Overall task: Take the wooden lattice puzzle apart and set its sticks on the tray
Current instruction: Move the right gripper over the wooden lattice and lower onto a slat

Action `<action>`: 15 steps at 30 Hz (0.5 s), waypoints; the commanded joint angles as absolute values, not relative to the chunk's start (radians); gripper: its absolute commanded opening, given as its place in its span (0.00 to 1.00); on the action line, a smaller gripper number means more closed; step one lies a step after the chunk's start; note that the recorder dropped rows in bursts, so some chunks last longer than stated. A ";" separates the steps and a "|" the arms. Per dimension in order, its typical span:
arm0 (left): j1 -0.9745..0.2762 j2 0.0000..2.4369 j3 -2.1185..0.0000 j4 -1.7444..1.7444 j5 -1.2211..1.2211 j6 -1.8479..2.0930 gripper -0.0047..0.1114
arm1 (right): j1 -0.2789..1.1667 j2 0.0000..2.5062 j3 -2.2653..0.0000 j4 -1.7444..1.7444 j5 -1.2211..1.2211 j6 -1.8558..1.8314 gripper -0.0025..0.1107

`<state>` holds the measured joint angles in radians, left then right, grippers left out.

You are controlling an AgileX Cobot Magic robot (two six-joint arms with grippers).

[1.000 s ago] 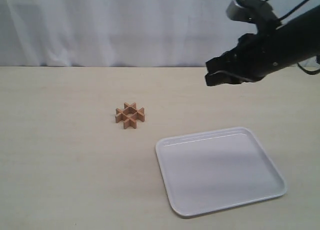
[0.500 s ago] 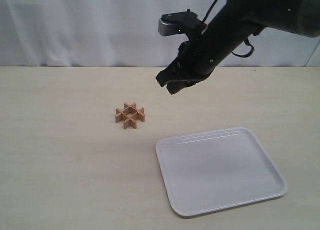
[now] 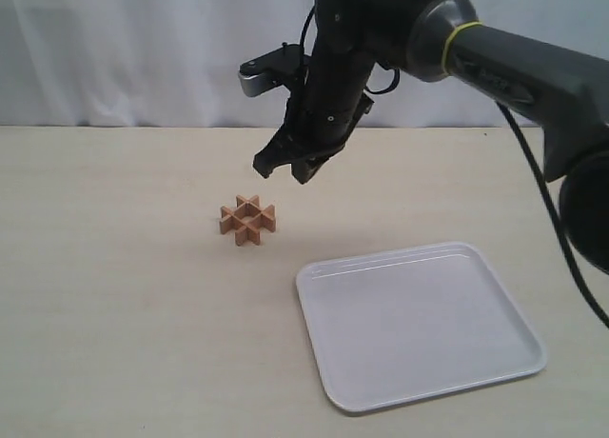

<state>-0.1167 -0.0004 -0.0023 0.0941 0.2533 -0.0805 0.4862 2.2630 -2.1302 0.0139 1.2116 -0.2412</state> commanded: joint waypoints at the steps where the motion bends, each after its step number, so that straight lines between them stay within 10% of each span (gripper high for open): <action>1: -0.118 0.000 0.000 0.093 0.242 -0.084 0.04 | 0.492 2.309 -2.163 0.017 1.221 -0.300 0.06; 15: -0.118 0.000 0.000 0.093 0.242 -0.084 0.04 | 0.492 2.407 -2.163 0.043 1.120 -0.354 0.13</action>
<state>-0.1167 -0.0004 -0.0023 0.0941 0.2533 -0.0805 0.4915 2.3998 -2.1566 0.0303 1.1488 -0.3382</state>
